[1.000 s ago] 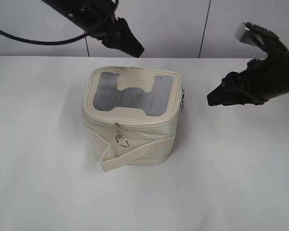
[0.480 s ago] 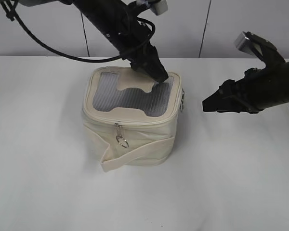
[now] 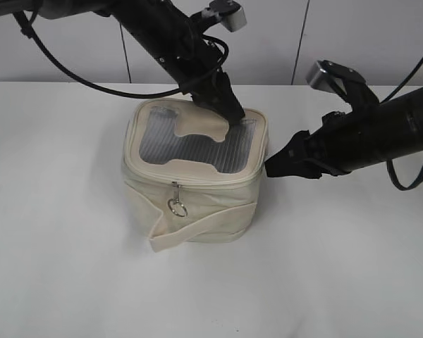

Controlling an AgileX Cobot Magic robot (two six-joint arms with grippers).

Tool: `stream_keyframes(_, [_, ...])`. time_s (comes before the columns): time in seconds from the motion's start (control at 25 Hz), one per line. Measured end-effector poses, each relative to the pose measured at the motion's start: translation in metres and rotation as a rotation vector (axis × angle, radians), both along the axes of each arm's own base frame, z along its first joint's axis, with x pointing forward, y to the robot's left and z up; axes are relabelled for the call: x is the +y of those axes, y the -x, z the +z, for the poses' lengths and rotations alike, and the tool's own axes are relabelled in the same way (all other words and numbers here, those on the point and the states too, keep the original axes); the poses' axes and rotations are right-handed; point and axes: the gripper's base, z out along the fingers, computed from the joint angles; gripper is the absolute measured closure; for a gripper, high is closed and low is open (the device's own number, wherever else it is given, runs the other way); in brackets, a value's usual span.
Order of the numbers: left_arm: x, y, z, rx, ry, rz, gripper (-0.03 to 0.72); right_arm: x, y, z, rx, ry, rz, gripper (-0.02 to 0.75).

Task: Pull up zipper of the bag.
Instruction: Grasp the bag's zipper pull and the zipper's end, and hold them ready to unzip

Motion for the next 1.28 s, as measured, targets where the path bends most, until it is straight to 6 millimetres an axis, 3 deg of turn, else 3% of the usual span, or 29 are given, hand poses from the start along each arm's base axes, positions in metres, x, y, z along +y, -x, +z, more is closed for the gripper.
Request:
stream_keyframes(0.08, [0.0,0.0,-0.001,-0.002,-0.003,0.002,0.602,0.003,-0.001,-0.004,-0.019,0.032,-0.008,0.377])
stream_keyframes(0.16, [0.0,0.0,-0.001,-0.002,-0.003,0.002,0.638,0.002,-0.004,-0.005,-0.042,0.062,-0.031,0.377])
stream_keyframes(0.56, [0.0,-0.001,-0.001,0.008,-0.004,0.024,0.638,0.0,-0.011,-0.007,-0.083,0.091,-0.062,0.377])
stream_keyframes(1.16, [0.0,-0.001,-0.001,0.004,-0.01,0.025,0.641,0.016,-0.024,-0.018,-0.043,0.047,-0.01,0.379])
stream_keyframes(1.28, [0.001,-0.002,-0.001,0.003,-0.01,0.026,0.641,0.019,-0.033,-0.023,-0.048,0.055,-0.029,0.461])
